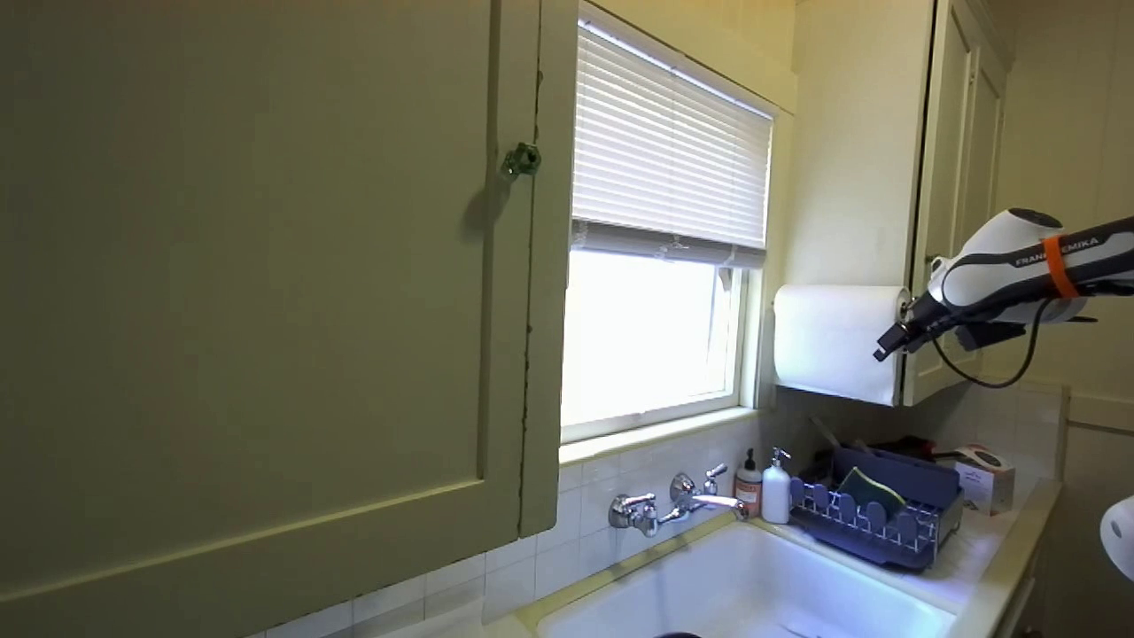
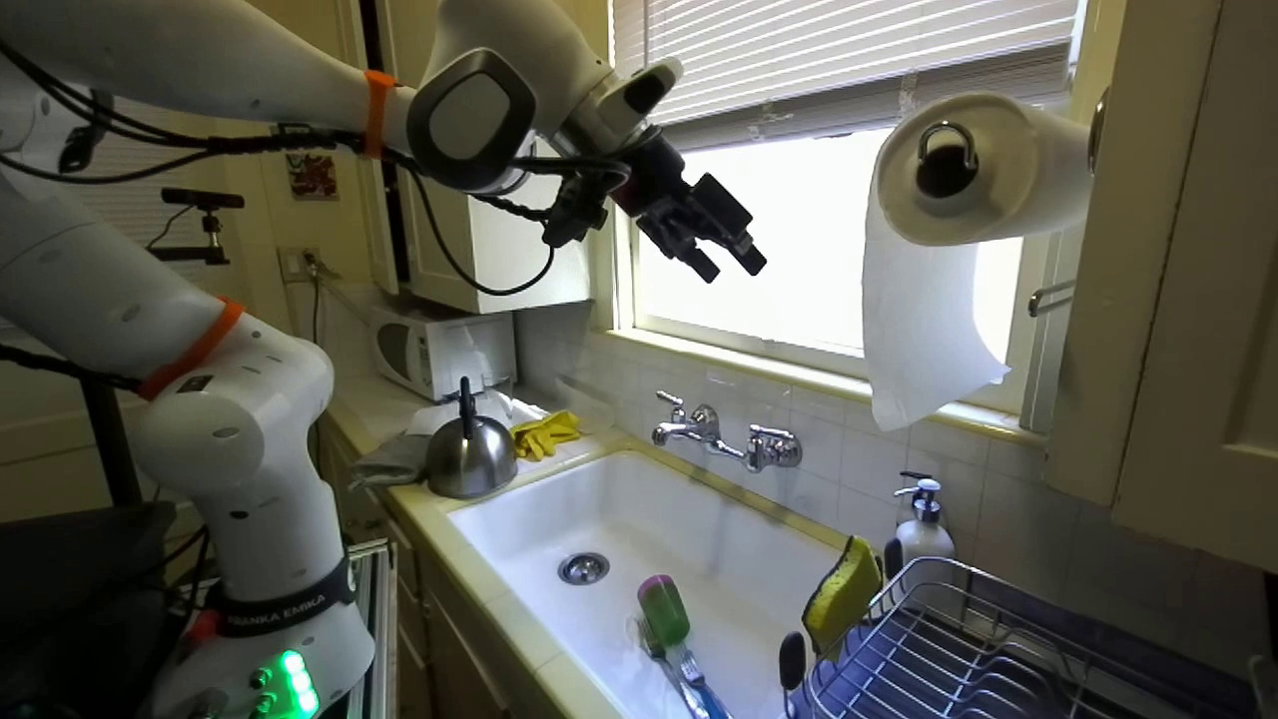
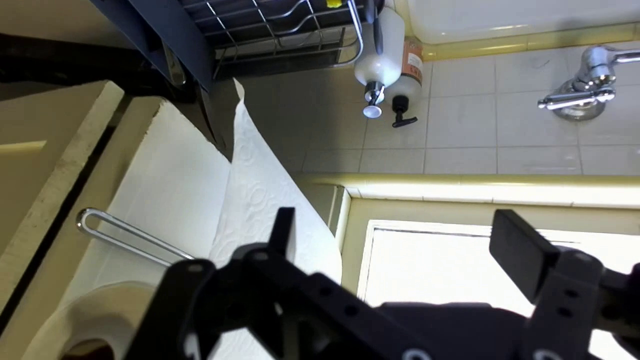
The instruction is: Remove one piece of paper towel from the paper towel roll
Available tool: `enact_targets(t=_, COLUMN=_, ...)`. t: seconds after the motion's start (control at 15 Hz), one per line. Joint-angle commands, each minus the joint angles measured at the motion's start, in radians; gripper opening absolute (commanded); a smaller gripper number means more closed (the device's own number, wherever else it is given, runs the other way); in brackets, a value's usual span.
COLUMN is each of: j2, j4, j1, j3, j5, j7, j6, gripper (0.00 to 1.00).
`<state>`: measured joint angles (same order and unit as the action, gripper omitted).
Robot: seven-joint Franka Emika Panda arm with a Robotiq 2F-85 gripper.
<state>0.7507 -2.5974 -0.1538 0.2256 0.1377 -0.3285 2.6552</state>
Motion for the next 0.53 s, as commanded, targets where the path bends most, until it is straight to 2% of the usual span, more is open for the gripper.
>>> enact_targets(t=0.0, j2=0.011, j4=-0.002, j1=0.007, j3=0.006, j5=0.009, j7=0.006, j6=-0.003, gripper=0.99)
enact_targets(t=0.13, j2=0.016, j4=0.0, j1=0.007, j3=0.006, j5=0.009, j7=0.006, j6=-0.003, gripper=1.0)
enact_targets(t=0.27, j2=-0.01, j4=-0.008, j1=-0.035, j3=-0.015, j5=0.03, j7=0.048, j6=0.093, gripper=1.0)
enact_targets(t=0.47, j2=-0.007, j4=-0.011, j1=-0.078, j3=-0.007, j5=0.027, j7=0.084, j6=0.188, gripper=1.0)
